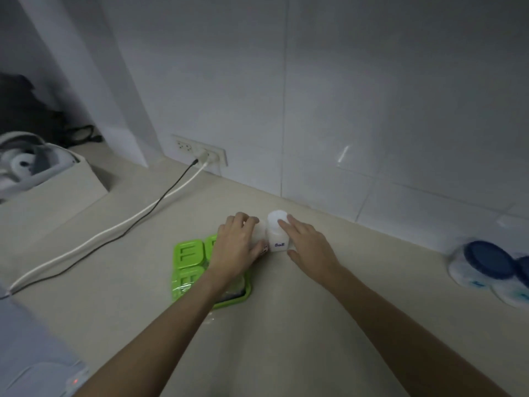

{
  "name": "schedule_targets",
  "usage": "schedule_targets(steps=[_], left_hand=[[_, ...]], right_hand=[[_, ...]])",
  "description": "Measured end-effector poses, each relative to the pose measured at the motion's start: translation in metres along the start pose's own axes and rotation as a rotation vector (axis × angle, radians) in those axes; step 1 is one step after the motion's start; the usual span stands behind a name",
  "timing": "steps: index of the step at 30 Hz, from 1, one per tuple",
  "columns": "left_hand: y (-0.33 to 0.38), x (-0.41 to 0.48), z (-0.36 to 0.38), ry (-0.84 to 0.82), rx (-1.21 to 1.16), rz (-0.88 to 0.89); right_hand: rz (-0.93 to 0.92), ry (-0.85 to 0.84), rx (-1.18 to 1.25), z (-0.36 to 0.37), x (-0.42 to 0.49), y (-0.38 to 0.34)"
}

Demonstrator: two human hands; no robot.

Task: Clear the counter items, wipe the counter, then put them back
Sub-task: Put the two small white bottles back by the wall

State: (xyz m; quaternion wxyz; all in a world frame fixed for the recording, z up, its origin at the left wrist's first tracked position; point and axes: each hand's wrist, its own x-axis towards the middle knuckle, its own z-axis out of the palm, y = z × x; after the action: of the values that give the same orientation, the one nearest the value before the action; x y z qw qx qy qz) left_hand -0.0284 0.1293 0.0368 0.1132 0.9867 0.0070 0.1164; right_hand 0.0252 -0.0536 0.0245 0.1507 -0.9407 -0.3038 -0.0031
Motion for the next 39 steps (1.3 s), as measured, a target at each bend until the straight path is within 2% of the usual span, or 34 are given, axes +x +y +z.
schedule_targets(steps=[3,8,12,16,21,23,28,39], left_hand=[[-0.018,0.007,0.007,-0.110,-0.042,-0.061],[-0.025,0.014,0.018,-0.161,-0.199,-0.110],[-0.026,0.028,0.012,-0.182,-0.160,-0.096],[-0.017,0.046,-0.002,-0.304,-0.120,-0.064],[0.043,0.052,0.005,-0.359,-0.245,0.011],[0.079,0.051,0.018,-0.437,-0.238,0.092],[0.178,0.064,0.049,-0.505,-0.205,0.244],[0.294,0.122,0.082,-0.504,-0.113,0.351]], right_hand=[[0.044,0.015,-0.015,0.017,0.027,-0.020],[0.106,0.020,-0.048,0.023,0.051,-0.029],[0.152,-0.059,-0.019,0.010,0.057,-0.020],[0.173,-0.106,-0.049,-0.006,0.038,0.009],[0.282,-0.083,-0.015,-0.029,-0.020,0.067],[0.331,-0.078,-0.012,-0.041,-0.045,0.093],[0.431,-0.072,0.008,-0.078,-0.105,0.167],[0.482,0.022,-0.065,-0.107,-0.125,0.271]])
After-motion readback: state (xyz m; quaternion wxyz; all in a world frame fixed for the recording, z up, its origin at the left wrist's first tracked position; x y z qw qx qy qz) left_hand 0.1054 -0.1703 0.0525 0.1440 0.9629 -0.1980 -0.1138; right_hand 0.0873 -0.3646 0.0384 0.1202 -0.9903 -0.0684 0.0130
